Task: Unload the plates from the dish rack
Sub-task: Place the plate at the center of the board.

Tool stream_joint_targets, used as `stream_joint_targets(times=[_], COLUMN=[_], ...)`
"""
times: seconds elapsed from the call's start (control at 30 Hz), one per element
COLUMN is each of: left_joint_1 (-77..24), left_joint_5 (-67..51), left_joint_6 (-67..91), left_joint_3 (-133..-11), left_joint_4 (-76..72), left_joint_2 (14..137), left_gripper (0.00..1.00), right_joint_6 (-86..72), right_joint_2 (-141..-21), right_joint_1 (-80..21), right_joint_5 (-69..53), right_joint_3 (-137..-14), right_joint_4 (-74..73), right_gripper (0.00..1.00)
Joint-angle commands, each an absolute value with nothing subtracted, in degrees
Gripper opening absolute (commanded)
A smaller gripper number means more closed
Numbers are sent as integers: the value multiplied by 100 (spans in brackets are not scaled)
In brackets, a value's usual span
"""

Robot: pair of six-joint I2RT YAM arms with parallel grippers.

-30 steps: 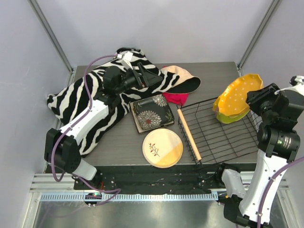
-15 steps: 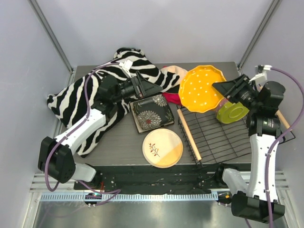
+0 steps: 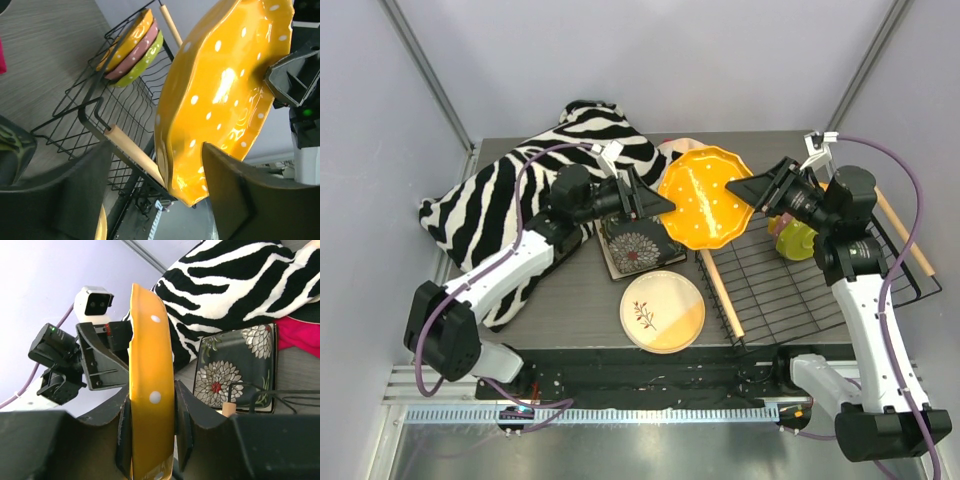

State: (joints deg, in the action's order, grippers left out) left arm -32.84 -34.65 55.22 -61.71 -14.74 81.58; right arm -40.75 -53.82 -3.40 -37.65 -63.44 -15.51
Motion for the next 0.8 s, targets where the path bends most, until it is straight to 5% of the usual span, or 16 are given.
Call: stream_joint_targets(times=[0.0, 0.1, 0.43, 0.67, 0.77], left_joint_1=[-3261, -3261, -3261, -3261, -3243], left_joint_5=[-3252, -3453, -4069, -4359, -4307], left_joint_6=[5089, 5247, 5835, 6188, 6196], left_joint_3=[-6355, -6258, -6082, -5977, -5845], left_joint_4=[-1186, -1545, -2372, -2936, -2962], left_joint_2=[7805, 7796, 8103, 8121, 7955], left_gripper=[61, 52, 48, 0, 0], right_joint_6=[-4403, -4386, -4333, -3895, -3595], right_joint_2=[-5326, -5379, -5502, -5599, -5634], right_joint_1=[-404, -439, -492, -501, -501], right_joint_5=[-3735, -3744, -3937, -3447, -3138], right_joint_3=[-6285, -6196, -6064, -6020, -6064], right_joint_4=[-308, -264, -184, -764, -1116], right_gripper=[1, 1, 1, 1, 1])
